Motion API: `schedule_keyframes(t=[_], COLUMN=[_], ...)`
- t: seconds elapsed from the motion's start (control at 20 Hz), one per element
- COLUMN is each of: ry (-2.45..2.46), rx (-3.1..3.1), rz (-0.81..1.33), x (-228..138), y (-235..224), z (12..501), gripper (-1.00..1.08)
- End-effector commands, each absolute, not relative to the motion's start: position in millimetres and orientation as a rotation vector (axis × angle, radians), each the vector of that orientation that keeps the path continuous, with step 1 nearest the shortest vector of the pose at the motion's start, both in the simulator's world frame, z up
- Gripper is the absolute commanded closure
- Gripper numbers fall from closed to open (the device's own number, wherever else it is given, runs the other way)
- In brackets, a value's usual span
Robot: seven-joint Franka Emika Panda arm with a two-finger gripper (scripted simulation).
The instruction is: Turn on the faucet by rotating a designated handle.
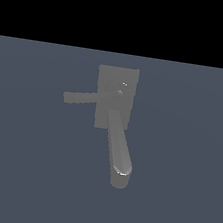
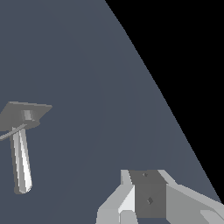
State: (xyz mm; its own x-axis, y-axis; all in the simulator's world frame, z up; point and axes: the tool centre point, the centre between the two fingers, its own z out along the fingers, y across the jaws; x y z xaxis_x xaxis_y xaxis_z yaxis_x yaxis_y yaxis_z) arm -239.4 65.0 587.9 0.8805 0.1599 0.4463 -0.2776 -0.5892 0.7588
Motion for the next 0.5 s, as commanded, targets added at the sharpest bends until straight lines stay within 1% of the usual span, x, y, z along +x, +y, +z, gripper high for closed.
schedule_keyframes(t=[0.0,0.45], ry=[-0.083,-0.032], rx=[2.006,1.606], rz=[0.650,0.796], x=[-238.8,-234.8], y=[75.0,125.3], z=[598.9,626.8], gripper=[1.08,1.08])
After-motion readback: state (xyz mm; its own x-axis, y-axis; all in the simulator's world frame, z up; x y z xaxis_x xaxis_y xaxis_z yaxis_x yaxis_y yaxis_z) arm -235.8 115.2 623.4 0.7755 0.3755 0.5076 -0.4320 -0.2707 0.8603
